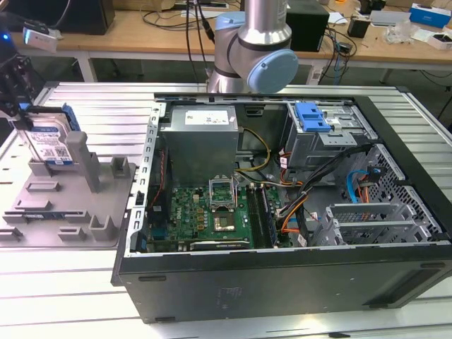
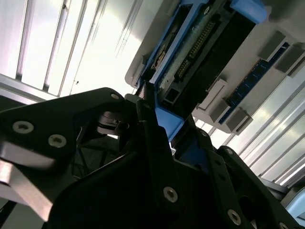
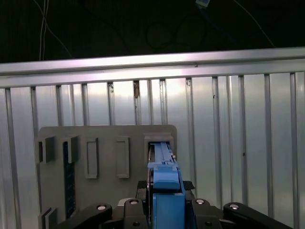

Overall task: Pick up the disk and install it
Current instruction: 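Pick up the disk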

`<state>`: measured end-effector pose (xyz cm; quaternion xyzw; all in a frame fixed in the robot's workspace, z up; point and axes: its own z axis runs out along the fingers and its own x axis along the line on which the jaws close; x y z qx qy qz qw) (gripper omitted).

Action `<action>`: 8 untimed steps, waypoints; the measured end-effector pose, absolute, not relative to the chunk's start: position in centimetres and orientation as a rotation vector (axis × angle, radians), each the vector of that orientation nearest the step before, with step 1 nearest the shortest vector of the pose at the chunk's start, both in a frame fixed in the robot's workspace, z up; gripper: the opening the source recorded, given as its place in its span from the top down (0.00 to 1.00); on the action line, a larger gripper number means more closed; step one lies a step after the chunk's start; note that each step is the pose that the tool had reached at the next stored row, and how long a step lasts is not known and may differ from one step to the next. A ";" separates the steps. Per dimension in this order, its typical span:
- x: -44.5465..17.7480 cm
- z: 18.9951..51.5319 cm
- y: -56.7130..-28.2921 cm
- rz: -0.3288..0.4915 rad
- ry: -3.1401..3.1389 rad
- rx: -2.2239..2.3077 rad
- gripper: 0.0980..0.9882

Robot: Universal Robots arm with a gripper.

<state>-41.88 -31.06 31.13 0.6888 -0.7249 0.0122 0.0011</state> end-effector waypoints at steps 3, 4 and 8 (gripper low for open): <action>-41.9 32.2 -31.1 0.033 -2.278 2.165 0.70; -41.9 32.8 -31.1 0.031 -2.279 2.165 0.70; -41.9 34.6 -31.1 0.030 -2.279 2.166 0.70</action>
